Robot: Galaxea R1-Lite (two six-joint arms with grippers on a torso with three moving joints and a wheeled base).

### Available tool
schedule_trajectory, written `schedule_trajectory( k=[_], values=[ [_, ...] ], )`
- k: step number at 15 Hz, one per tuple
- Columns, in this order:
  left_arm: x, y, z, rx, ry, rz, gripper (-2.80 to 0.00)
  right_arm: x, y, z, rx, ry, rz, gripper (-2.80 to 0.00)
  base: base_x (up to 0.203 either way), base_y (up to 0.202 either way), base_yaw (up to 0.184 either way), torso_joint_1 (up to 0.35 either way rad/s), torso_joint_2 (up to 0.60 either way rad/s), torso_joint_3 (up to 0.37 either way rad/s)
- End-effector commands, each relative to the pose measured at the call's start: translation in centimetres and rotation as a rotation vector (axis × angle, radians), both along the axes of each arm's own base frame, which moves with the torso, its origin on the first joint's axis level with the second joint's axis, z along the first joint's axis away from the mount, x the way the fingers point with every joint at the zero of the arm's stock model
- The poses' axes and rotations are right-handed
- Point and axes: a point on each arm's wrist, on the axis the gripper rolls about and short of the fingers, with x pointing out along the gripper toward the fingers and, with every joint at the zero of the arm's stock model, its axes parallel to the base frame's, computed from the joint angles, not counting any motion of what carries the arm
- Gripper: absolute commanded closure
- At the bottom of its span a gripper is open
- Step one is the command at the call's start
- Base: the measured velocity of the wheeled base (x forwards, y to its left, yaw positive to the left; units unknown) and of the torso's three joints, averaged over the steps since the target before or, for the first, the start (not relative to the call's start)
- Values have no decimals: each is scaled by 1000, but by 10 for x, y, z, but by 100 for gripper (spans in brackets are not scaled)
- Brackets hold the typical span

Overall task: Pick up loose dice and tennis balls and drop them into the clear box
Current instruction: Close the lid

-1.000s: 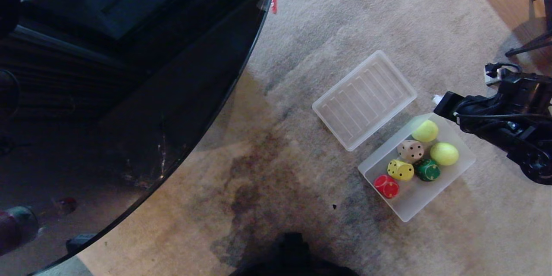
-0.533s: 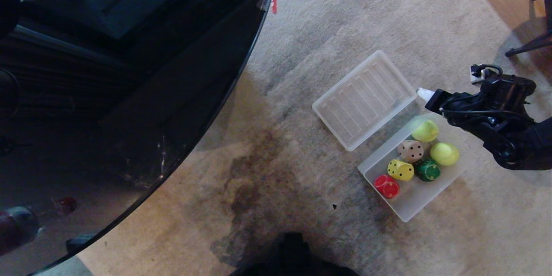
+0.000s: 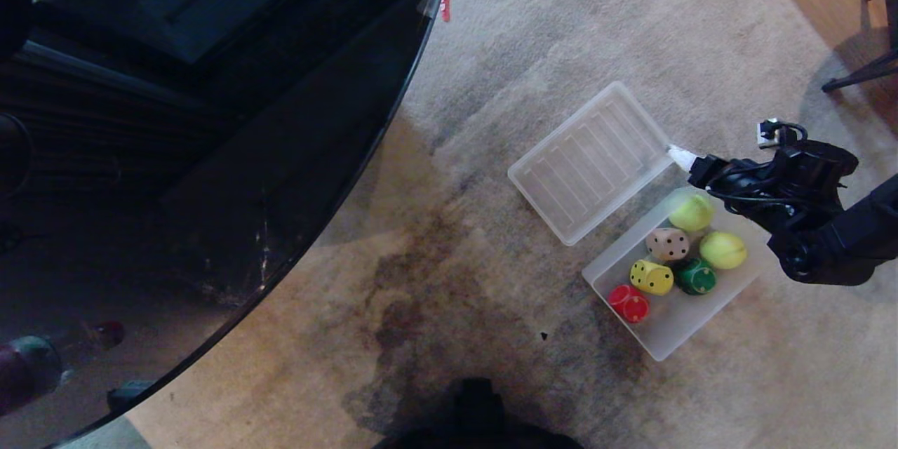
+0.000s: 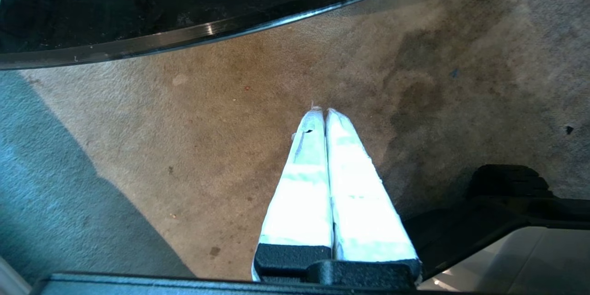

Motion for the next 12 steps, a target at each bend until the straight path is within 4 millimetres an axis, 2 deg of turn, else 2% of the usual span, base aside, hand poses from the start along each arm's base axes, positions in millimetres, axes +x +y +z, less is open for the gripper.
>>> schedule_trajectory(
  k=[1, 7, 12],
  values=[
    [0, 0, 0, -1, 0, 0, 0, 4, 0, -8, 3, 12, 5, -280, 0, 0, 0, 0, 0, 0],
    [0, 0, 0, -1, 0, 0, 0, 28, -3, -6, -1, -56, 6, -280, 0, 0, 0, 0, 0, 0],
    [0, 0, 0, -1, 0, 0, 0, 35, -3, 5, 7, -71, 23, -280, 0, 0, 0, 0, 0, 0]
  ],
)
